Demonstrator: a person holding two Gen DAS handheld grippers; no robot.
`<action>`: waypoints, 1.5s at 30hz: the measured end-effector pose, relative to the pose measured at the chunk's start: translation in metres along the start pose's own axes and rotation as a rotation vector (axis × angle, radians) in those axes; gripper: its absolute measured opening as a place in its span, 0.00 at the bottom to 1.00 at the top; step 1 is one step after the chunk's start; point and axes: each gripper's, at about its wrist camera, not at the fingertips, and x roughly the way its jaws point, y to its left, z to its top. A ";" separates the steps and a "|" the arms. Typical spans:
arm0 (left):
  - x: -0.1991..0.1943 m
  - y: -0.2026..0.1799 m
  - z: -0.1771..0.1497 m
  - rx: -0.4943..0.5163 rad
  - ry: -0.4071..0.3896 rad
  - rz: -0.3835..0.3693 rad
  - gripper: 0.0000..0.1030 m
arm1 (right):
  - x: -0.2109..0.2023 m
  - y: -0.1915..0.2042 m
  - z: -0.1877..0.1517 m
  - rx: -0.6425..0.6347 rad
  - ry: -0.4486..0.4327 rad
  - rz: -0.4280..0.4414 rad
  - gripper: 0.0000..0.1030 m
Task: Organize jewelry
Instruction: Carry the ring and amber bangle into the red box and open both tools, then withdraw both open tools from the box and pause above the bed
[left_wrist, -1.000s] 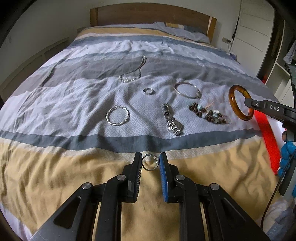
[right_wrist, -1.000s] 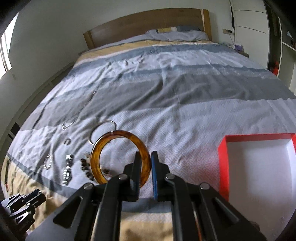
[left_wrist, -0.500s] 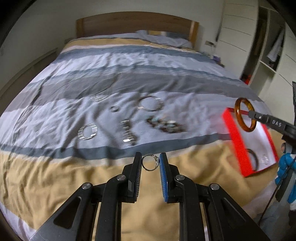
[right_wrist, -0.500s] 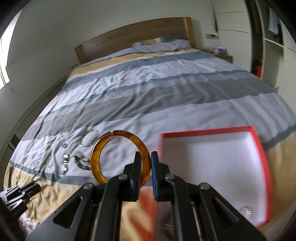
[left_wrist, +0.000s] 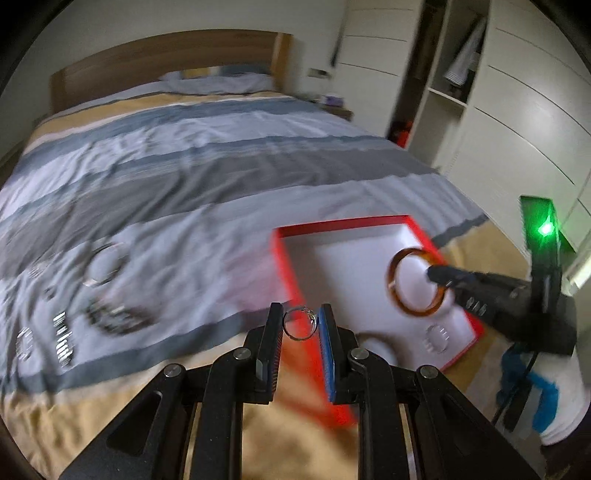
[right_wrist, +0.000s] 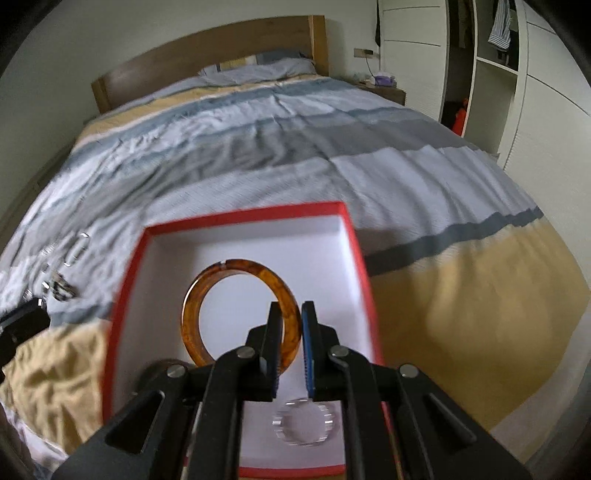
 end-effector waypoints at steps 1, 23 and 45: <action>0.009 -0.006 0.004 0.006 0.006 -0.013 0.18 | 0.005 -0.003 -0.001 -0.015 0.011 -0.007 0.09; 0.113 -0.034 0.001 0.088 0.115 0.018 0.20 | 0.035 0.002 -0.015 -0.214 0.065 -0.076 0.10; -0.064 -0.049 -0.012 0.045 -0.045 0.134 0.48 | -0.113 0.020 -0.041 -0.083 -0.063 0.069 0.25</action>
